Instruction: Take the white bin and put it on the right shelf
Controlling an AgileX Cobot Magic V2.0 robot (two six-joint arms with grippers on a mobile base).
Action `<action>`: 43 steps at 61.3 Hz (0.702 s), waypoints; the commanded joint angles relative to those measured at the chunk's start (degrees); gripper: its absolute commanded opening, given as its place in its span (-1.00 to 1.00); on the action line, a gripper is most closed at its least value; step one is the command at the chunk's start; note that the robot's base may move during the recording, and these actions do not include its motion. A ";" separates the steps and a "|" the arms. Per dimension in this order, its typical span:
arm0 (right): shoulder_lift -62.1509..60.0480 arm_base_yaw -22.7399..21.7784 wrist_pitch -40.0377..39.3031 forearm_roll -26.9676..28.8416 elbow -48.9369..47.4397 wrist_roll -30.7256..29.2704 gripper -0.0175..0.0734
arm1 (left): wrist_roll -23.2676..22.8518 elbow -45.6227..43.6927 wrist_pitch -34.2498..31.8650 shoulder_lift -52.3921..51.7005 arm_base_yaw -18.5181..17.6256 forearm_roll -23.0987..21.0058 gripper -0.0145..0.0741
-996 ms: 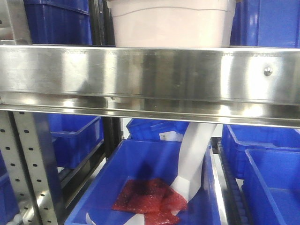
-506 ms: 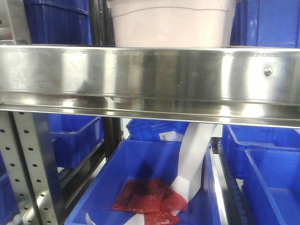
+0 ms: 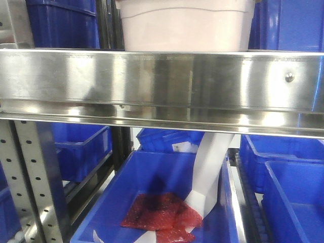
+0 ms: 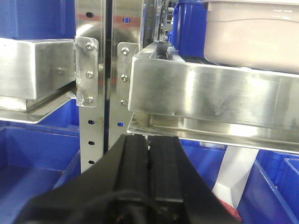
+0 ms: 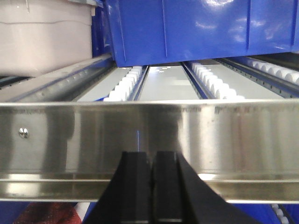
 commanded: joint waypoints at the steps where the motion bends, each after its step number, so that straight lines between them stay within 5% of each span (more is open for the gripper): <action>1: -1.05 0.06 -6.24 -1.10 0.24 0.17 -0.45 | -0.26 0.91 -5.54 -0.51 -0.34 -0.51 -0.94; 43: -1.05 0.06 -6.18 -1.10 0.24 0.13 -0.45 | -0.26 0.91 -5.54 -0.51 -0.34 -0.51 -0.94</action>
